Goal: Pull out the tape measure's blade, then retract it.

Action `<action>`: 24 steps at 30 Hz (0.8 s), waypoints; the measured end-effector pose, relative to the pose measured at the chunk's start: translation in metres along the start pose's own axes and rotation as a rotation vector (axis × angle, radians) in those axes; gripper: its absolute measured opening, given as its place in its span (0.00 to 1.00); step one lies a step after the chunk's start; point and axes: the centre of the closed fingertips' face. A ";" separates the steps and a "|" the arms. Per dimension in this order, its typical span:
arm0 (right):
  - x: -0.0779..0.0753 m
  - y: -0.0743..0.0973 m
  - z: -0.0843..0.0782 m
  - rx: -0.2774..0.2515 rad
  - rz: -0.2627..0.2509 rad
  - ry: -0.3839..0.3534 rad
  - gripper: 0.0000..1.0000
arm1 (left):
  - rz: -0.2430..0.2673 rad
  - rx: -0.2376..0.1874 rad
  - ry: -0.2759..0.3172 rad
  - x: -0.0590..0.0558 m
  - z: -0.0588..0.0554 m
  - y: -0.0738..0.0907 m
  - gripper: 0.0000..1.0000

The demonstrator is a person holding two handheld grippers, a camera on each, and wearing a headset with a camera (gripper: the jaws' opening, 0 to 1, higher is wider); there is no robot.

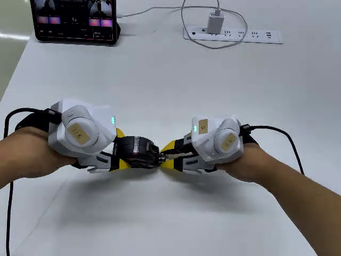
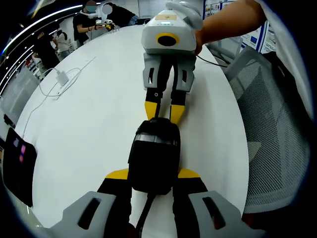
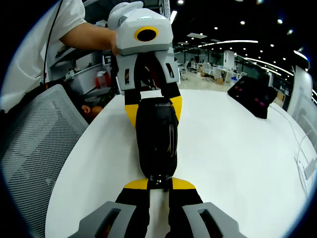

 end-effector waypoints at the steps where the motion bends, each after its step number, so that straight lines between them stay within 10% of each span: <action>1: 0.000 0.000 0.000 0.004 0.003 0.007 0.10 | -0.001 0.003 0.001 0.000 0.000 0.000 0.26; 24: 0.003 0.011 -0.009 0.007 -0.004 0.018 0.09 | 0.008 0.003 -0.006 0.000 0.000 0.000 0.26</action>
Point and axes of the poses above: the centre of the closed fingertips' face, and the gripper's own axes: y roughly backward along the fingers, x roughly to its left, z roughly out of its top, and after that the axes turned 6 degrees about z, right-handed
